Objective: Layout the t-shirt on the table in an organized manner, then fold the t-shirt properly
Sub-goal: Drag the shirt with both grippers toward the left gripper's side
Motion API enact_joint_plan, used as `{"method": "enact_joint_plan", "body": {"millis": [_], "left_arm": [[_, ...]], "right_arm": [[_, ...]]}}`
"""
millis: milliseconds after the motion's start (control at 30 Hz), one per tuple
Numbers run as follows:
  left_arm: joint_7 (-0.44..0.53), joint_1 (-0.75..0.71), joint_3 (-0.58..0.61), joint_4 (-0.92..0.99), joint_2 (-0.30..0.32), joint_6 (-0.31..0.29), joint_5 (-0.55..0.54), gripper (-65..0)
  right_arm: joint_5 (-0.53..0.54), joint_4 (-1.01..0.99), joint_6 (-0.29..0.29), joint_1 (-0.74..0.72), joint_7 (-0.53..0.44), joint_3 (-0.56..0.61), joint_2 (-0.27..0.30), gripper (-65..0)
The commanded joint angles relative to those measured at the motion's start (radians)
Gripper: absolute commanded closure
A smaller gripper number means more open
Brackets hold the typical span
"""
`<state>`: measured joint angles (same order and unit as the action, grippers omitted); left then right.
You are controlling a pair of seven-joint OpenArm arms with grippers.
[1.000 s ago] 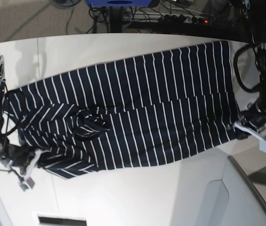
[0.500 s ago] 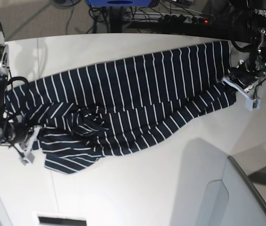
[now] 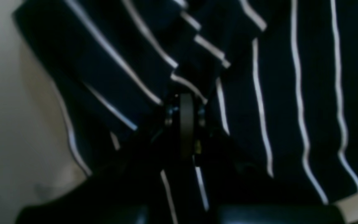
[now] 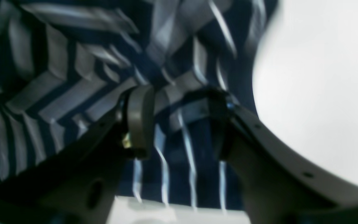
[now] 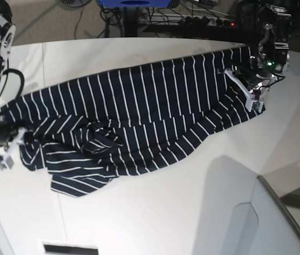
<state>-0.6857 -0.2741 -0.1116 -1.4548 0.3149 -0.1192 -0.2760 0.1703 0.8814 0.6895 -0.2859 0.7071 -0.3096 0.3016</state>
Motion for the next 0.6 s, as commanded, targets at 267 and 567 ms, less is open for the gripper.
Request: {"method": "enact_joint_plan", "body": {"millis": [267, 567], "left_arm": [[0.005, 0.057, -0.006, 0.059, 0.000, 0.002, 0.103, 0.0], [0.008, 0.163, -0.006, 0.174, 0.003, 0.002, 0.152, 0.0]], "right_arm": [[0.018, 0.020, 0.009, 0.090, -0.008, 0.003, -0.020, -0.3], [0.018, 0.084, 0.009, 0.225, 0.007, -0.006, -0.022, -0.2]]}}
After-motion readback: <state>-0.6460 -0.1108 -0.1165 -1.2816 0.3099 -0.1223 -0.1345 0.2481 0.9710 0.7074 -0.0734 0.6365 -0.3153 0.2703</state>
